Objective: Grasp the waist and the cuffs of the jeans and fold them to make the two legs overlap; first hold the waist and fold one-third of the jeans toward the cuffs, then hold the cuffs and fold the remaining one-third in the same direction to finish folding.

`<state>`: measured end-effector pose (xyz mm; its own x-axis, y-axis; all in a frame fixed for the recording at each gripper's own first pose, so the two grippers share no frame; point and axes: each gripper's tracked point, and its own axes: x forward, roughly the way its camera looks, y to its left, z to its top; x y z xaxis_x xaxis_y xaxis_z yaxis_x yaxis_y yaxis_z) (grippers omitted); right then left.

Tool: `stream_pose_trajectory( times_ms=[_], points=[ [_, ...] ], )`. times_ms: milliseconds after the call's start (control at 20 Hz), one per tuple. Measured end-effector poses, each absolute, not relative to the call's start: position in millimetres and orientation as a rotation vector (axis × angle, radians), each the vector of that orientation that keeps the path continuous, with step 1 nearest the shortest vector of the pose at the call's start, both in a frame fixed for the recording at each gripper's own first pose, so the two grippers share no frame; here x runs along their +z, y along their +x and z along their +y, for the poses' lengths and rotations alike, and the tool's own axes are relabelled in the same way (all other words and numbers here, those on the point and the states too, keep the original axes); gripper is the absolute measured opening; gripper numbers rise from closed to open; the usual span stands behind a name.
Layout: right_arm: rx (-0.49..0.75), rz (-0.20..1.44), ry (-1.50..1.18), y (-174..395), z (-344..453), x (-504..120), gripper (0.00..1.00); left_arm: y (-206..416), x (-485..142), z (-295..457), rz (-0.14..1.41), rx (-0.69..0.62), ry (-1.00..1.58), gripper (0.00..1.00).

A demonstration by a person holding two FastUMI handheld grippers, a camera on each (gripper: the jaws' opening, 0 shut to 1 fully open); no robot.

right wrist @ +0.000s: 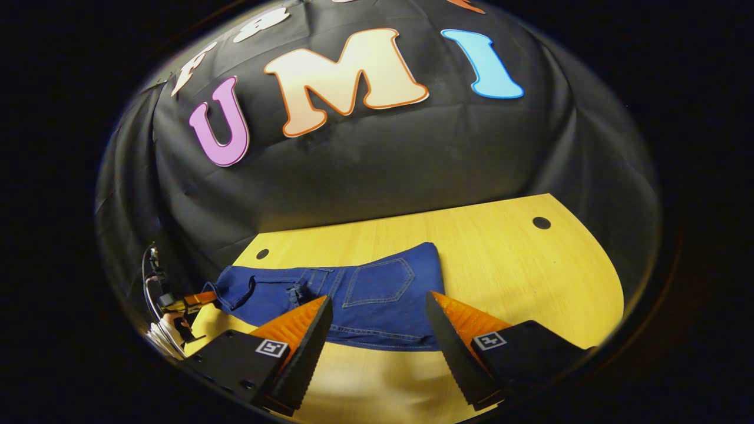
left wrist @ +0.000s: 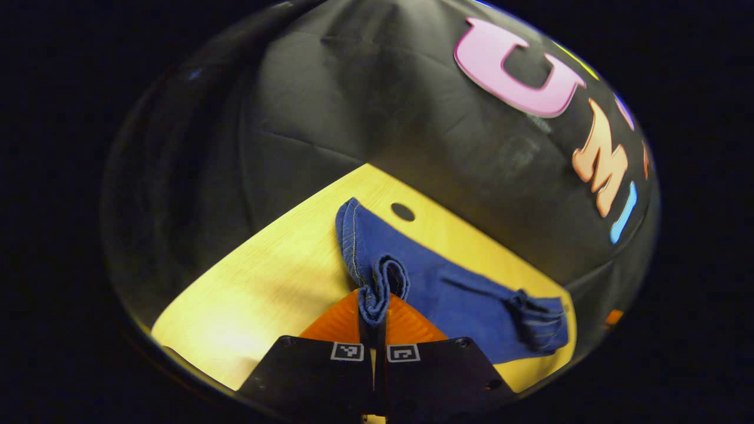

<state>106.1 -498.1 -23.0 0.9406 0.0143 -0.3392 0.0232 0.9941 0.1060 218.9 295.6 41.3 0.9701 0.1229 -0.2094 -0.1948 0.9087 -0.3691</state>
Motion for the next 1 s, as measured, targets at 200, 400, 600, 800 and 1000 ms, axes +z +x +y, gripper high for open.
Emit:
stream_pose_trajectory(
  times_ms=[200, 400, 600, 800, 1000],
  points=[
    [-0.006, 0.338, 0.163, 91.9, -530.6, -14.3, 0.98, 205.7, 75.0, 224.4, 0.175, 0.057, -0.405, 0.00],
    [0.011, 0.322, 0.219, 77.9, -573.5, -2.1, 0.94, 211.0, 108.3, 120.2, 0.193, -0.025, -0.343, 0.00],
    [-0.001, 0.301, 0.213, 65.8, -623.3, 7.8, 0.98, 230.1, 145.6, 20.1, 0.190, -0.107, -0.266, 0.00],
    [0.056, 0.286, 0.195, 56.2, -637.6, 14.1, 0.93, 263.2, 148.3, -61.4, 0.238, -0.156, -0.163, 0.03],
    [0.066, 0.288, 0.189, 43.7, -659.0, 10.2, 0.98, 293.5, 137.9, -120.2, 0.288, -0.176, -0.119, 0.00]
  ],
)
